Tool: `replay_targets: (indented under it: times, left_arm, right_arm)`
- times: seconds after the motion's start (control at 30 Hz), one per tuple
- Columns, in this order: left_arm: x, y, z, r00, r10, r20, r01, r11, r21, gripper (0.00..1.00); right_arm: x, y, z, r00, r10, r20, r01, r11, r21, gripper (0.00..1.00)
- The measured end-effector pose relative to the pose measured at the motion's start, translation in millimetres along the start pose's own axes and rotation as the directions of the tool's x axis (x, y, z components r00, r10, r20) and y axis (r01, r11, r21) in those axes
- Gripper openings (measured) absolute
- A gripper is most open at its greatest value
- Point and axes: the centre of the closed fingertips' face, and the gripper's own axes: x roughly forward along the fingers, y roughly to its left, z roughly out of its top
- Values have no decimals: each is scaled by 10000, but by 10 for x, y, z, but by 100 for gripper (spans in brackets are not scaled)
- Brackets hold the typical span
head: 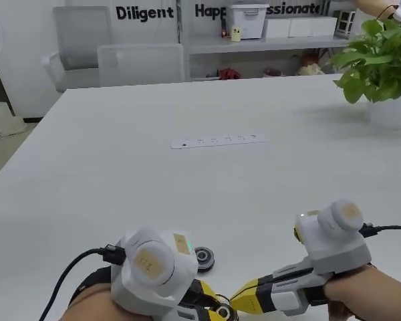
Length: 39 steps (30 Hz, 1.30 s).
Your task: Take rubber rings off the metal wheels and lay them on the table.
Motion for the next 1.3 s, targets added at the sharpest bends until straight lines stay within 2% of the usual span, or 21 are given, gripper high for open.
replay_targets:
  times: [0.17,0.43,0.73,1.03,1.3]
  left_arm:
    - [-68,-5,30,10000,-15,76,15,10000,-31,16]
    - [-207,-81,38,9999,-109,90,108,9998,145,18]
    - [-388,-69,74,9992,86,395,-87,10000,27,22]
    - [-508,-107,78,9984,171,546,-169,9998,-46,28]
    - [-619,-90,90,9972,290,695,-275,9994,-233,33]
  right_arm:
    - [-18,2,26,9999,-21,110,20,10000,92,0]
    - [-27,40,42,10000,52,47,-52,10000,-8,0]
    - [-46,75,89,9999,83,72,-82,9999,-81,0]
    - [-68,131,140,9999,161,41,-160,9997,-194,0]
    - [-71,184,171,9997,221,-43,-222,9992,-331,0]
